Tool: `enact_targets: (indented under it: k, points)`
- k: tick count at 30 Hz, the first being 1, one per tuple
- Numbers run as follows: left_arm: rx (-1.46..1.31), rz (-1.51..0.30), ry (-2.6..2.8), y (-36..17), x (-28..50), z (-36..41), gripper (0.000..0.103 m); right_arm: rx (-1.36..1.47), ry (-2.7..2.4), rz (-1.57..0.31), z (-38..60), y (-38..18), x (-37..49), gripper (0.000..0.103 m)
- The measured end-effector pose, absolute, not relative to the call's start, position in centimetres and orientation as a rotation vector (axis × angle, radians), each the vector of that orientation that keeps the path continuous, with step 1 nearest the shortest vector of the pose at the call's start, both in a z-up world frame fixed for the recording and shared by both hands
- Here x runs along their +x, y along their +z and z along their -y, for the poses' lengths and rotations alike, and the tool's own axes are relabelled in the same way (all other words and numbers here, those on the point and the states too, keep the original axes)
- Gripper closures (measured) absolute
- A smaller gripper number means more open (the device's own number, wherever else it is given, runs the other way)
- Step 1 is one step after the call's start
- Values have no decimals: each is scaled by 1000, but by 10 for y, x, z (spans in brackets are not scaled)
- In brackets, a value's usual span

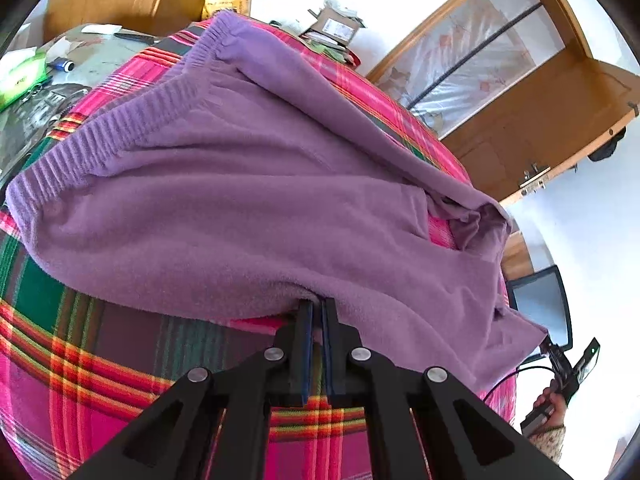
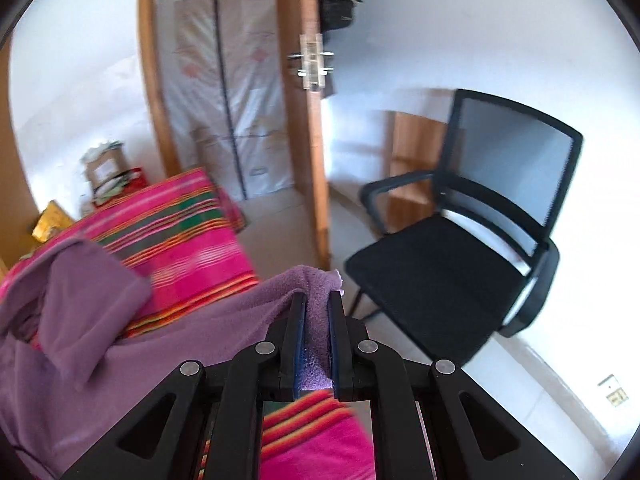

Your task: Fold clothes

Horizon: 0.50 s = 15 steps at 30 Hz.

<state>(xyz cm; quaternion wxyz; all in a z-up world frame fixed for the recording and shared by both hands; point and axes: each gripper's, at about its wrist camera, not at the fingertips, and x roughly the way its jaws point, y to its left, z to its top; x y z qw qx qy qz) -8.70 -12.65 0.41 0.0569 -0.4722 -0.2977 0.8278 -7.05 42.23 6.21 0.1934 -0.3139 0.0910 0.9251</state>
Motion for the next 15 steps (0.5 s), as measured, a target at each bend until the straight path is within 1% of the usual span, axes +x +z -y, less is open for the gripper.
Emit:
enact_targets:
  k: [6,15]
  points:
    - [-1455,879,2480,1,-81,122,98,-904,2502,-270,-448,53,-65,93]
    - [-1486,892,2492,-4,-68,135,98,-1024,2424,-310,-444,18,-43,91]
